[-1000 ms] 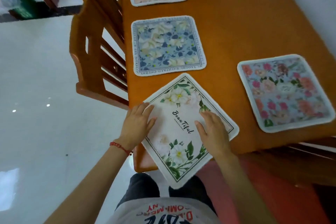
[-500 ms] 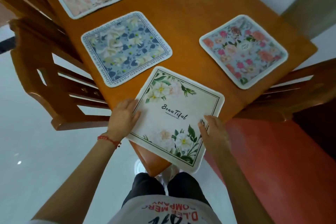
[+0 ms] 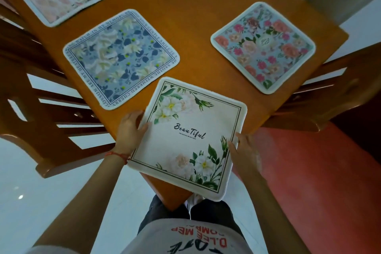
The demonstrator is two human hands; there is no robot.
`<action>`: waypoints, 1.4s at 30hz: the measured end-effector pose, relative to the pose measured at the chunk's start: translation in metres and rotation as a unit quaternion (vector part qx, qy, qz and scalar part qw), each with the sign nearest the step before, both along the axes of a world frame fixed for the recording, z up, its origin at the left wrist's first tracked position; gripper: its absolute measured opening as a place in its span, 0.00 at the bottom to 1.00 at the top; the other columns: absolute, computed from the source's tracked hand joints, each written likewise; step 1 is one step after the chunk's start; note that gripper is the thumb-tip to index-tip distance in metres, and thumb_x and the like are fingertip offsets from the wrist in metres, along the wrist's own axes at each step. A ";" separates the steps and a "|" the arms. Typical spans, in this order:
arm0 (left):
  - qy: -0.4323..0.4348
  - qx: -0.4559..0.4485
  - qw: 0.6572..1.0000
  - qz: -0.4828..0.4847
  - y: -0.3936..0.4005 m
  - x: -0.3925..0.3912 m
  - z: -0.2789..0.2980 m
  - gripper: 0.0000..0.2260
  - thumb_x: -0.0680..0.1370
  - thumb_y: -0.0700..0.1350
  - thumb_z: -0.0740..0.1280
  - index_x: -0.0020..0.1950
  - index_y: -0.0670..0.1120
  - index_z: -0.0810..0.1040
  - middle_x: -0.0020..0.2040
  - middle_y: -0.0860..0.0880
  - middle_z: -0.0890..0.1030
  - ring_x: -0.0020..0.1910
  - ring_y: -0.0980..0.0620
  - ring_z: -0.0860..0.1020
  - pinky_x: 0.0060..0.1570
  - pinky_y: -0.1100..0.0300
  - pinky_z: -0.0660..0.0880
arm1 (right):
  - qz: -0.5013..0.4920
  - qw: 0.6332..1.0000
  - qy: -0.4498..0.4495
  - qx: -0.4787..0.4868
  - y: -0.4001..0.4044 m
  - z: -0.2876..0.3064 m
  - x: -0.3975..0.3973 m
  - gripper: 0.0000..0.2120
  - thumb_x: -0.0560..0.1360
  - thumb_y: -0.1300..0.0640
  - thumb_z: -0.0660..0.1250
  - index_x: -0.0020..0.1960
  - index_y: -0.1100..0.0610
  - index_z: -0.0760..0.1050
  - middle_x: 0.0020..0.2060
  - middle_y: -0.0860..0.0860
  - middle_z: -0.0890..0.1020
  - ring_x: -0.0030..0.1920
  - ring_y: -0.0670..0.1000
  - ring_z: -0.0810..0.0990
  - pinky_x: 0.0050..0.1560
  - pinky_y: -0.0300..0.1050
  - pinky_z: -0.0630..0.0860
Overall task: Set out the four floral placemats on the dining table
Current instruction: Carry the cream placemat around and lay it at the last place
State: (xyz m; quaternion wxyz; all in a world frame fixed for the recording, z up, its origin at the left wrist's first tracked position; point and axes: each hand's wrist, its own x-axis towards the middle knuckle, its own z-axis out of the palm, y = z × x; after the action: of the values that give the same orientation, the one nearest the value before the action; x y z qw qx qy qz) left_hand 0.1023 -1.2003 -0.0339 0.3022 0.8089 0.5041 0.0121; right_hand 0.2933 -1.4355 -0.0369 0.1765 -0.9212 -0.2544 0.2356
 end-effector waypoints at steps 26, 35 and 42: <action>-0.072 -0.123 0.979 0.145 -0.018 0.028 -0.003 0.11 0.71 0.34 0.69 0.53 0.38 0.80 0.54 0.40 0.81 0.53 0.42 0.78 0.54 0.57 0.70 | -0.169 0.978 0.093 0.076 -0.030 -0.012 0.010 0.11 0.72 0.60 0.67 0.54 0.58 0.75 0.40 0.51 0.78 0.43 0.53 0.77 0.42 0.44 0.73; -0.053 -0.166 0.975 0.139 -0.031 0.032 -0.004 0.09 0.70 0.35 0.70 0.50 0.38 0.80 0.52 0.40 0.81 0.47 0.48 0.75 0.49 0.57 0.69 | -0.233 0.961 0.117 0.091 -0.052 -0.011 0.017 0.11 0.71 0.61 0.67 0.53 0.58 0.78 0.38 0.50 0.80 0.42 0.53 0.80 0.47 0.46 0.77; -0.051 -0.207 0.969 0.121 -0.042 0.034 -0.001 0.08 0.72 0.37 0.69 0.50 0.38 0.80 0.47 0.43 0.80 0.42 0.50 0.75 0.37 0.62 0.69 | -0.238 0.958 0.119 0.106 -0.057 -0.009 0.017 0.08 0.71 0.61 0.68 0.50 0.60 0.78 0.32 0.43 0.77 0.35 0.43 0.75 0.32 0.33 0.66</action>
State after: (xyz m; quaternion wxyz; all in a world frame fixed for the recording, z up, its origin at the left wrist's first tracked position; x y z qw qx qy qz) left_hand 0.1361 -1.2427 -0.0345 0.4847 0.6599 0.5739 -0.0143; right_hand 0.3107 -1.4921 -0.0458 0.3527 -0.8966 -0.0280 0.2662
